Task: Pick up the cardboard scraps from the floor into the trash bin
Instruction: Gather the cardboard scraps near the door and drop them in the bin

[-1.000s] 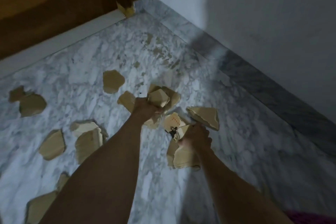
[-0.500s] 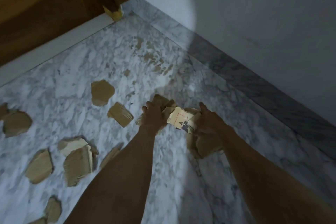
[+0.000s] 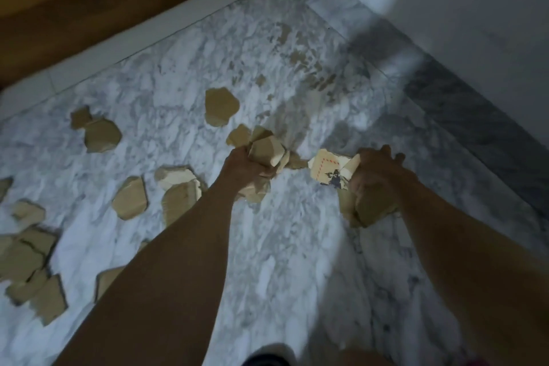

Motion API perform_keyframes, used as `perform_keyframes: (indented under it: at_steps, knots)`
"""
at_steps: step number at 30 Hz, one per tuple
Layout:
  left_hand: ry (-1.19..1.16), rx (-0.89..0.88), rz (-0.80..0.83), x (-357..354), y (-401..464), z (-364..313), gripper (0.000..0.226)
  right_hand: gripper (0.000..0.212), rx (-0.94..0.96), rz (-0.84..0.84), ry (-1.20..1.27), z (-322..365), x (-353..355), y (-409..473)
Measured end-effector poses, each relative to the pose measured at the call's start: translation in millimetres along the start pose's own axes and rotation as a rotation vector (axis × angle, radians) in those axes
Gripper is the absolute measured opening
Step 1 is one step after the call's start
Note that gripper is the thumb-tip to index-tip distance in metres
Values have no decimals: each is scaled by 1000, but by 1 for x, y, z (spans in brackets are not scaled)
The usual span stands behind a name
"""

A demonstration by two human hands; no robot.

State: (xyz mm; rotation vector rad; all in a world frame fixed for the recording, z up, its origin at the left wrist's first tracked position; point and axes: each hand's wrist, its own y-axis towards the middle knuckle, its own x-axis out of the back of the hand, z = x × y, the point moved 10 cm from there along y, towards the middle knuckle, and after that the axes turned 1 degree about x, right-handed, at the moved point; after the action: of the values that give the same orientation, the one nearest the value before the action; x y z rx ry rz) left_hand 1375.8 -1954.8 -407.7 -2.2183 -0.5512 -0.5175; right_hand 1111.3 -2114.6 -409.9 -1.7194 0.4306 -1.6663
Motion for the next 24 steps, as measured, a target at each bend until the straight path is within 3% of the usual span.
perform_keyframes:
  at_steps: [3, 5, 8, 11, 14, 19, 24]
  knots:
    - [-63, 87, -10, 23, -20, 41, 60, 86, 121, -7, 177, 41, 24, 6]
    - [-112, 153, 1, 26, -30, 69, 52, 83, 226, -5, 258, 74, 34, 3]
    - [238, 224, -48, 24, -37, 99, 65, 79, 345, 14, 283, 122, 27, -6]
    - [477, 97, -125, 10, -43, 96, 73, 80, 355, 67, 220, 143, -9, 0]
    - [430, 57, -204, 7, -49, 92, 73, 88, 317, 86, 146, 146, -42, 9]
    - [396, 38, -177, 11, -49, 90, 62, 96, 251, 29, 13, 148, -44, 14]
    - [708, -62, -362, 2, -69, 79, 53, 76, 258, 67, 82, 157, -40, 16]
